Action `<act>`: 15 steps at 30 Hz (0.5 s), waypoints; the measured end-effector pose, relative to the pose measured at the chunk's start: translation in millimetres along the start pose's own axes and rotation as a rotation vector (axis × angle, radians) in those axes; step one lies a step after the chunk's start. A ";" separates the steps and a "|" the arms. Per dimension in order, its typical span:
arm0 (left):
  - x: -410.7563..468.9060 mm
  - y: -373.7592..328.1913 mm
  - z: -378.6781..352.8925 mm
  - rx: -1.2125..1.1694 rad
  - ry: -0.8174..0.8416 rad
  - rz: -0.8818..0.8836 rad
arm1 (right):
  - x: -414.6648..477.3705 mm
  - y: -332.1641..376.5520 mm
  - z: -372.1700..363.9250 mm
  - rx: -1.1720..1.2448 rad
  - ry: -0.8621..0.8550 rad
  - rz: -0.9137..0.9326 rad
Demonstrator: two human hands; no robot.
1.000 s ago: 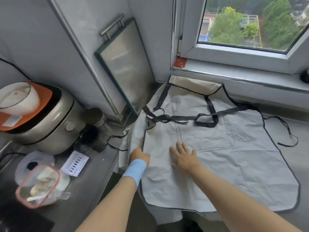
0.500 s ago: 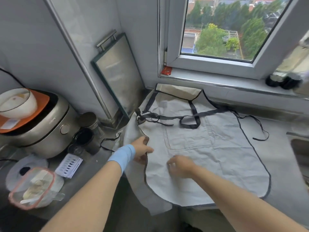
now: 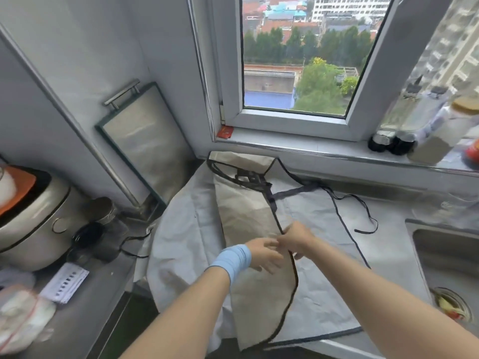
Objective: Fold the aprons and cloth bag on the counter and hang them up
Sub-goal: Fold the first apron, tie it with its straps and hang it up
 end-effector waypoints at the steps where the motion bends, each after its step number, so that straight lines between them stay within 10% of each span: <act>1: 7.1 -0.9 6.3 0.053 -0.088 -0.029 | 5.8 -10.2 2.9 -0.095 -0.051 0.019; 6: 27.4 5.5 44.6 0.594 -0.488 -0.027 | 23.3 -38.4 -3.8 -0.476 -0.293 0.263; 9: 44.1 26.3 36.7 0.754 -0.424 0.048 | 19.7 -26.5 -34.0 -0.697 -0.203 0.632; 15: 53.8 78.0 32.8 0.856 -0.197 0.227 | 30.6 -21.9 -64.2 -0.740 0.140 0.659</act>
Point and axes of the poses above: each hand's wrist, its own x-axis towards the middle knuckle, its own z-axis out of the back of the hand, y = z × x, the point moved 9 cm from there along x, towards the middle knuckle, and after that the axes turned 4 degrees about -y, right-handed, at the moved point
